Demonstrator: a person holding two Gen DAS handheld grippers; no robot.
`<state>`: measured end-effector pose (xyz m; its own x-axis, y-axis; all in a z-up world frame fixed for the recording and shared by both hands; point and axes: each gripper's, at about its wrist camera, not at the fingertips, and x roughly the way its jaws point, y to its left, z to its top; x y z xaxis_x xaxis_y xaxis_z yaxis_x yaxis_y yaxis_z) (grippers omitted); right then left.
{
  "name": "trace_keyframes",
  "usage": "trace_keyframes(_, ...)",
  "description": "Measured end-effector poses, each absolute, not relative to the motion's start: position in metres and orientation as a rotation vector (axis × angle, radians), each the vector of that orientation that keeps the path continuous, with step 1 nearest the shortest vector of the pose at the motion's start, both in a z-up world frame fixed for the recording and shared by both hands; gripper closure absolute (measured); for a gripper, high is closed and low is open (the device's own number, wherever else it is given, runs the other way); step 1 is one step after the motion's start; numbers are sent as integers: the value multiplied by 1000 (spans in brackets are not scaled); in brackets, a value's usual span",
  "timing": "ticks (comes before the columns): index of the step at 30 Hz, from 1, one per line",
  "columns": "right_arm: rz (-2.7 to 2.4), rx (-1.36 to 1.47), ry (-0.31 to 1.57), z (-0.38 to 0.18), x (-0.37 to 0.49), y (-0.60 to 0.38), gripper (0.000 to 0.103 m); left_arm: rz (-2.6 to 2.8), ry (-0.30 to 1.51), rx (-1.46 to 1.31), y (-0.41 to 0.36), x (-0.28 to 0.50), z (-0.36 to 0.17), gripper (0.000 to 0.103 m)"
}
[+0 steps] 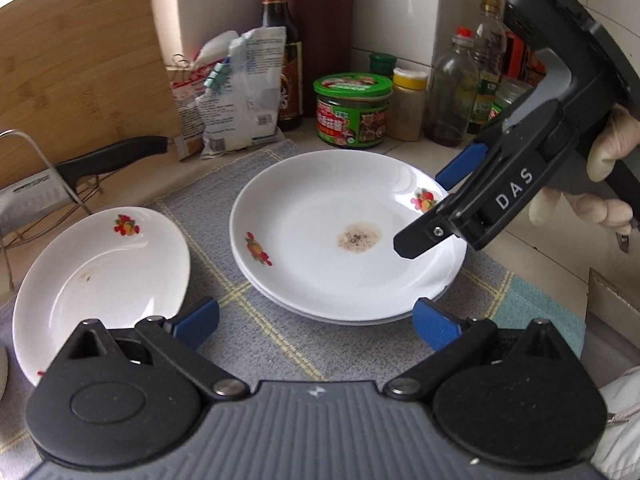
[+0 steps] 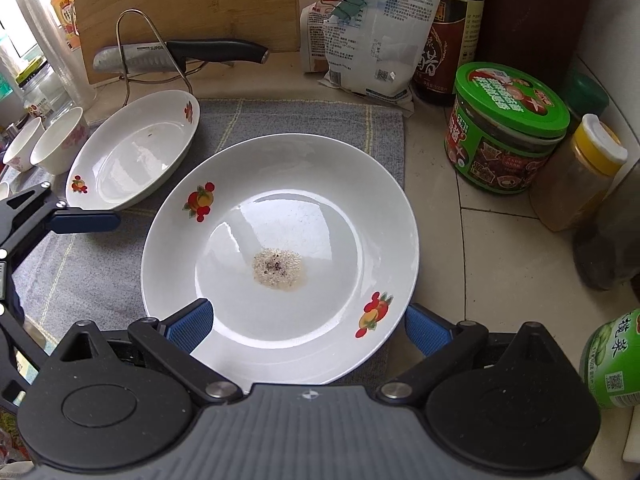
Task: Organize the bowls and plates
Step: 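Lift the two stacked plates aside with the right tool and open it, then reach the right tool to the flower-print white plate rim and grasp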
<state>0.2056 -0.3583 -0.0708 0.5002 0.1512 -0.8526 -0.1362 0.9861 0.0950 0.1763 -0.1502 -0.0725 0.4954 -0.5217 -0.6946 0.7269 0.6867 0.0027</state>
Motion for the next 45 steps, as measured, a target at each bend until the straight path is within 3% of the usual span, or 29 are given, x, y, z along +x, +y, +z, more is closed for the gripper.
trace_keyframes(11,108,-15,859,-44,183,-303,0,-544,623,196,-59,147,-59,1)
trace_keyframes(21,109,-33,828,-39,159,-203,0,-525,584,156,33,128,-58,1)
trace_keyframes(32,118,-76,865,-42,149,-152,0,-502,639,108,65,117,-72,1)
trace_keyframes(45,205,-117,886,-54,189,-159,0,-462,692,93,50,134,-79,1)
